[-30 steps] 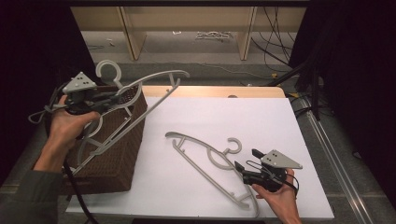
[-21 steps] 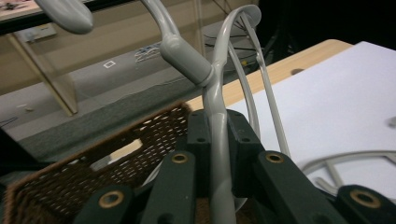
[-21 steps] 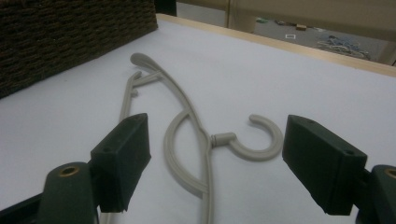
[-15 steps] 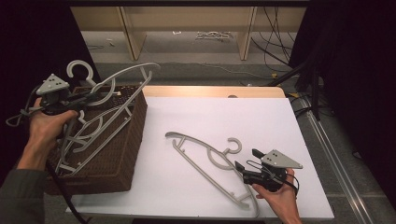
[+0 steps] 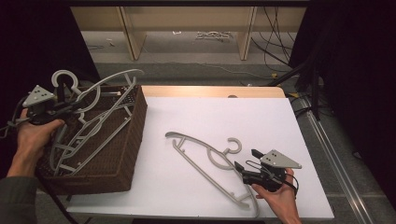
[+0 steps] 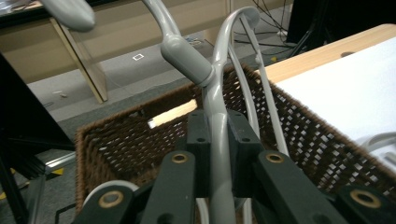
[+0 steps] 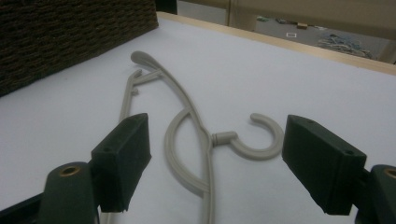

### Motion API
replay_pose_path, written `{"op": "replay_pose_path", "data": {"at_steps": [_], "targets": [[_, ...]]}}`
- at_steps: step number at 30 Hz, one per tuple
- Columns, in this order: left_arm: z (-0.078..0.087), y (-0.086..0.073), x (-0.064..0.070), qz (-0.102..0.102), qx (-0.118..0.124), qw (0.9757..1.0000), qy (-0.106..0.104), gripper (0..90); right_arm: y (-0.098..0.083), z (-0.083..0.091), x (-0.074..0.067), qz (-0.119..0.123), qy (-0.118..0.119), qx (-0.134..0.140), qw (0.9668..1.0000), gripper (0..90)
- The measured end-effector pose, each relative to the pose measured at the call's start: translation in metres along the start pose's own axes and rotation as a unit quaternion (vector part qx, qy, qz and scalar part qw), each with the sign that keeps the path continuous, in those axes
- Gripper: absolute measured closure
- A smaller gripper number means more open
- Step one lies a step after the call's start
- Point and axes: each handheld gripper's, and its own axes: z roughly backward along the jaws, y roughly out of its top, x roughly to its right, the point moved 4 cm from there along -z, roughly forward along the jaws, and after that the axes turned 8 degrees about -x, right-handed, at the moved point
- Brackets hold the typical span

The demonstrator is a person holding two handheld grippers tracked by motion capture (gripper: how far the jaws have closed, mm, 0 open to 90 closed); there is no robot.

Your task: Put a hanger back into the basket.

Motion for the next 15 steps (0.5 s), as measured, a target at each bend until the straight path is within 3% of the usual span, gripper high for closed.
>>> {"op": "replay_pose_path", "data": {"at_steps": [6, 15], "targets": [[0.000, -0.014, -0.009, 0.003, -0.011, 0.9999, 0.010, 81.5, 0.000, 0.000, -0.001, 0.001, 0.002, -0.001, 1.0000, 24.7], [0.001, -0.032, -0.015, 0.004, -0.018, 0.9998, 0.004, 81.5, 0.000, -0.001, -0.001, -0.001, 0.003, -0.005, 1.0000, 24.6]]}}
